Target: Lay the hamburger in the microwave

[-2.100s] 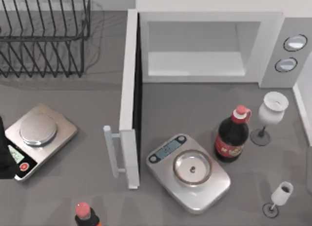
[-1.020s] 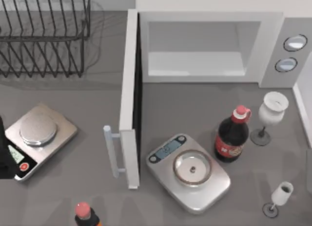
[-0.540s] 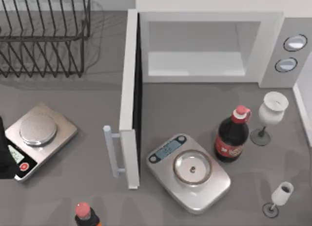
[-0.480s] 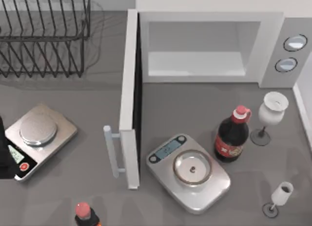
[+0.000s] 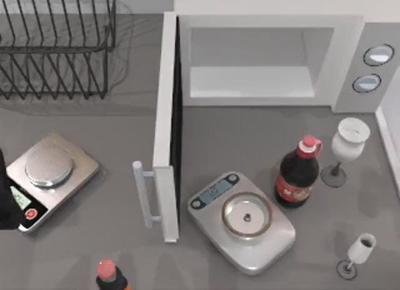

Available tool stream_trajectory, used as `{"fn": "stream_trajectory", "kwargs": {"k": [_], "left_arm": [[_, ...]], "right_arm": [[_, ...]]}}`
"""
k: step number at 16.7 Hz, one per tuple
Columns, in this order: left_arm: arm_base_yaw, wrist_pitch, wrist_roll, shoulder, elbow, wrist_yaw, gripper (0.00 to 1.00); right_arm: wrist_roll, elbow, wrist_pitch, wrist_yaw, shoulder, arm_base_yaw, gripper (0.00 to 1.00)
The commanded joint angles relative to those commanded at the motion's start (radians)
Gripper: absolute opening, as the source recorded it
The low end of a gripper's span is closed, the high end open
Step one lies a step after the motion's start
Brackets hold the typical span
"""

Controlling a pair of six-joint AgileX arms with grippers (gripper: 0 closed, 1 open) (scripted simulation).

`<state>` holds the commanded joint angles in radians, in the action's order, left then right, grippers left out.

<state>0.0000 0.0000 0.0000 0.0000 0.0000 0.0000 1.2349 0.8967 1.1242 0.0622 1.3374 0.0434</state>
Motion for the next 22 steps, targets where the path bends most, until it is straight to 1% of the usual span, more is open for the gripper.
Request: {"fn": "stream_trajectory", "kwargs": {"k": [2,7,9,11,13,15,18,22], "left_arm": [[0.0,0.0,0.0,0.0,0.0,0.0,1.0],[0.0,0.0,0.0,0.0,0.0,0.0,1.0],[0.0,0.0,0.0,0.0,0.0,0.0,1.0],[0.0,0.0,0.0,0.0,0.0,0.0,1.0],[0.0,0.0,0.0,0.0,0.0,0.0,1.0],[0.0,0.0,0.0,0.0,0.0,0.0,1.0],[0.0,0.0,0.0,0.0,0.0,0.0,1.0],[0.0,0.0,0.0,0.0,0.0,0.0,1.0]], "right_arm": [[0.0,0.017,0.043,-0.029,-0.011,0.016,0.0],[-0.003,0.017,0.045,-0.03,-0.008,0.014,0.0],[-0.031,0.034,0.013,0.001,0.018,0.012,0.0],[-0.095,0.067,-0.062,0.064,0.07,0.012,0.0],[-0.194,0.113,-0.18,0.149,0.144,0.018,0.0],[-0.327,0.166,-0.339,0.244,0.235,0.036,0.0],[-0.588,0.245,-0.652,0.388,0.388,0.102,0.0],[-0.973,0.322,-1.109,0.53,0.587,0.277,0.0]]}}
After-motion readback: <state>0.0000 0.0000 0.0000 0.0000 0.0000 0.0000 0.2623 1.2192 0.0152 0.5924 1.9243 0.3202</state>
